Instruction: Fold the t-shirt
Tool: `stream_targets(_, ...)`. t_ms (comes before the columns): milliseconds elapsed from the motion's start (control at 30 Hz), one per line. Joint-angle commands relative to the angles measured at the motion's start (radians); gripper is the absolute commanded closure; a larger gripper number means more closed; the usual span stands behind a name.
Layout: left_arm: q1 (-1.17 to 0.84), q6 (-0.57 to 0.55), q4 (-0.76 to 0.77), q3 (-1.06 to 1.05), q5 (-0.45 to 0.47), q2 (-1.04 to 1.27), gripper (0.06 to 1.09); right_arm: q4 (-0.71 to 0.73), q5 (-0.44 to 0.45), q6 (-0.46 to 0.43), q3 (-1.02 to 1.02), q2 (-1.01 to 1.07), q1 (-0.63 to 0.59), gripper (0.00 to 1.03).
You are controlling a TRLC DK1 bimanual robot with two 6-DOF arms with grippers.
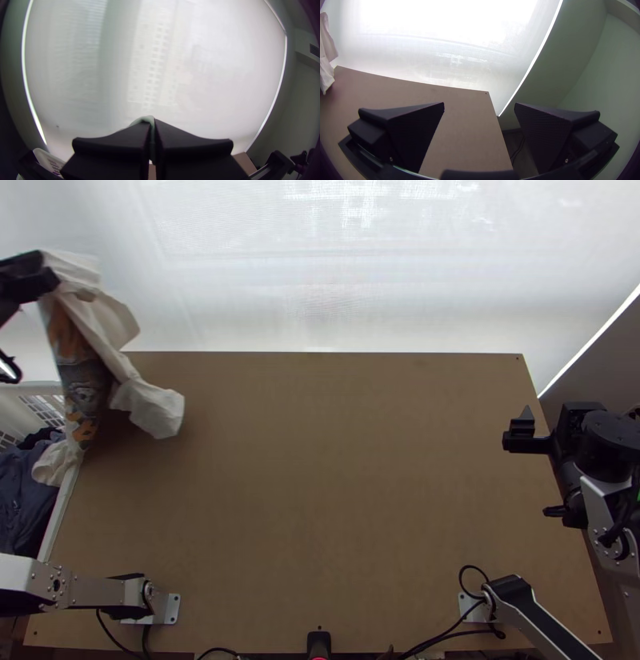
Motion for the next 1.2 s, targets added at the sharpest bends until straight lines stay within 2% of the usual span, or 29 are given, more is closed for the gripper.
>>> stream_targets(0,-0.531,0.013,-0.014,-0.036,-0.151,0.003,1.05,-0.001,0.001,-0.011,0.000,-0.015,-0.006,0.05)
stream_targets(300,-1.026,-0.007,0.012,0.016,-0.208,0.216,1.05,0.010,-0.001,-0.017,-0.031,-0.022,-0.012,0.05)
stream_targets(367,-1.104,-0.006,0.048,0.050,-0.263,0.277,1.05,0.010,-0.001,-0.017,-0.042,-0.019,-0.012,0.05)
stream_targets(533,-1.249,0.011,0.247,0.076,-0.404,0.380,1.05,0.011,-0.002,-0.011,-0.075,-0.022,-0.020,0.05)
stream_targets(633,-1.298,0.044,0.301,0.076,-0.423,0.429,1.05,0.014,-0.007,-0.002,-0.100,-0.031,-0.028,0.05)
stream_targets(800,-1.302,0.060,0.292,0.050,-0.421,0.486,1.02,0.026,-0.036,0.017,-0.138,-0.047,-0.038,0.05)
stream_targets(867,-1.296,0.065,0.288,0.015,-0.421,0.486,0.78,0.026,-0.039,0.018,-0.155,-0.057,-0.040,0.05)
stream_targets(967,-1.273,0.073,0.250,-0.008,-0.421,0.492,0.55,0.025,-0.041,0.018,-0.177,-0.074,-0.043,0.05)
stream_targets(1067,-1.244,0.064,0.213,-0.036,-0.423,0.490,0.21,0.017,-0.044,0.018,-0.189,-0.088,-0.041,0.05)
stream_targets(1100,-1.233,0.057,0.198,-0.039,-0.423,0.489,0.12,0.014,-0.047,0.018,-0.192,-0.090,-0.040,0.05)
stream_targets(1167,-1.206,0.045,0.178,-0.054,-0.421,0.478,0.10,0.006,-0.051,0.018,-0.195,-0.090,-0.038,0.05)
